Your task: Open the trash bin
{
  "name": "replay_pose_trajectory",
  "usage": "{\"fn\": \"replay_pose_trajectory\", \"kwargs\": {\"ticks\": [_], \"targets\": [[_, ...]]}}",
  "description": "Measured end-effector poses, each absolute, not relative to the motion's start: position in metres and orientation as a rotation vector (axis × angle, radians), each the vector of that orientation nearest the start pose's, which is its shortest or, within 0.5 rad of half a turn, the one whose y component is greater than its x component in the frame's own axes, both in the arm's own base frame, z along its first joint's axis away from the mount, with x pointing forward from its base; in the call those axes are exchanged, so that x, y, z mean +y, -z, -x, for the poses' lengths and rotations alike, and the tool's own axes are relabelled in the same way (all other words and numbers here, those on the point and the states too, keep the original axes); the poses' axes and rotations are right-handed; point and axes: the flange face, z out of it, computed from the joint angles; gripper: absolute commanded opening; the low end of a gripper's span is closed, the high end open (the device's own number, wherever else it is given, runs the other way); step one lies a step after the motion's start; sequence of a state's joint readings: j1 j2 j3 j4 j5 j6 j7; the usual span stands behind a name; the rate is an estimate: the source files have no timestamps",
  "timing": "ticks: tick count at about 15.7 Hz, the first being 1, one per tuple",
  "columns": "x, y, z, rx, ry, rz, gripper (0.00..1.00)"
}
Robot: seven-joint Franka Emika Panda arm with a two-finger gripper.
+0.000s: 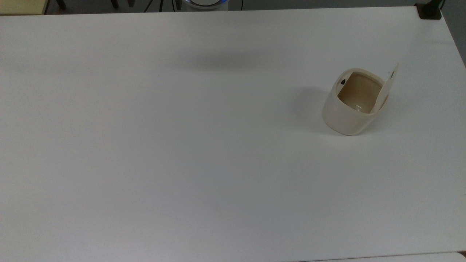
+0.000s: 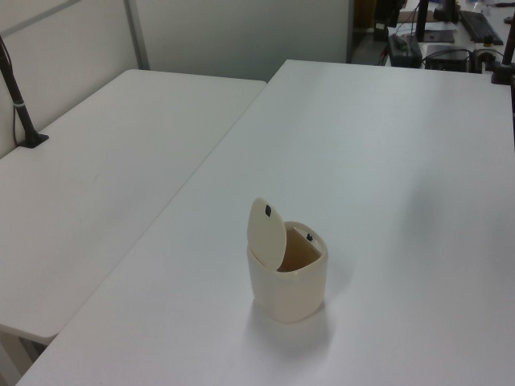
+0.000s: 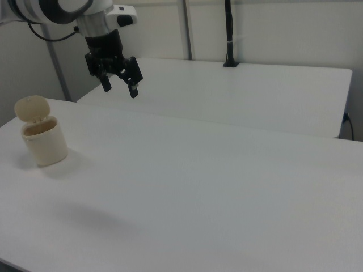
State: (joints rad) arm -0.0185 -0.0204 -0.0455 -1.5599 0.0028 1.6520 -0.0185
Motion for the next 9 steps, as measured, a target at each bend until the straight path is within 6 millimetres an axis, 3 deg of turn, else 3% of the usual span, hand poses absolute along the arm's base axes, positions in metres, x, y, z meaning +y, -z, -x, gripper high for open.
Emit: {"fn": "replay_pose_trajectory", "kwargs": {"ticks": [9], "targets": [[-0.0307, -0.6419, -0.5594, 0.035, 0.16, 3.14, 1.0]]}}
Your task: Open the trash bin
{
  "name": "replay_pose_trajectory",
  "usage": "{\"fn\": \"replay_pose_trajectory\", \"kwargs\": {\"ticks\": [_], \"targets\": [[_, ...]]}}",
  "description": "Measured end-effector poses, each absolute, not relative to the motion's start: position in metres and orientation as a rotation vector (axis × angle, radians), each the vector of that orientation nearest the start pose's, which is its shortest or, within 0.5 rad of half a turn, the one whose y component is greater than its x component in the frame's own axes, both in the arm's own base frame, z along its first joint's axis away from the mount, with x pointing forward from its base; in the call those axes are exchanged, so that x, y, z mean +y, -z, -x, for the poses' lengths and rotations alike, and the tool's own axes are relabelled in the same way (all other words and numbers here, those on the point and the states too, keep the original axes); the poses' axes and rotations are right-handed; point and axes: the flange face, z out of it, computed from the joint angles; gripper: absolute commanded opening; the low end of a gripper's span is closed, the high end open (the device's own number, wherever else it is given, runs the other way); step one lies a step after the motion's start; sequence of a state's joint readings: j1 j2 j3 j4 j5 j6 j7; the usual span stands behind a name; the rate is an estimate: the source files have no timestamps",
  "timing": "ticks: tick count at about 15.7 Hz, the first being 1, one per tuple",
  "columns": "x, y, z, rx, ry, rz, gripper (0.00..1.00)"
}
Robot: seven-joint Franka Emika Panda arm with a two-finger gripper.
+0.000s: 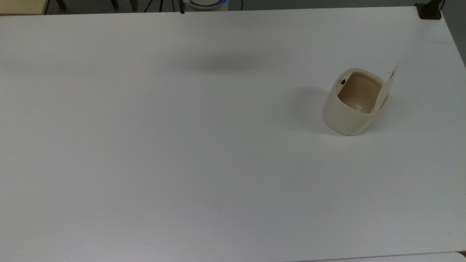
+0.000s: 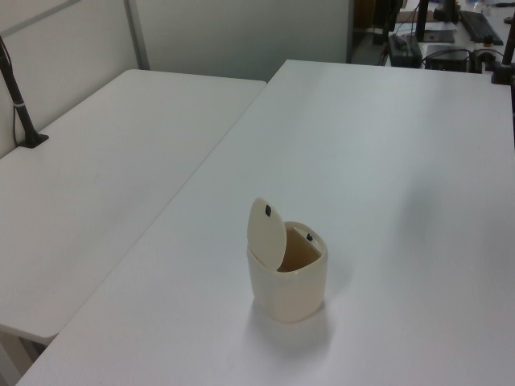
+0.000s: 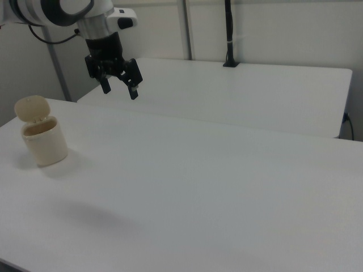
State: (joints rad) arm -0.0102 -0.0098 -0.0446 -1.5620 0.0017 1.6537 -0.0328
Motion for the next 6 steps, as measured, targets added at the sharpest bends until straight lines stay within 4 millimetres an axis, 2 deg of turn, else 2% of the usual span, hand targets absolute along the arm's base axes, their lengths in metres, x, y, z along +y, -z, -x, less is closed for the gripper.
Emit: {"fn": "replay_pose_trajectory", "kwargs": {"ticks": [6], "targets": [[-0.0305, -0.6408, -0.5614, 0.035, 0.169, 3.139, 1.0]]}}
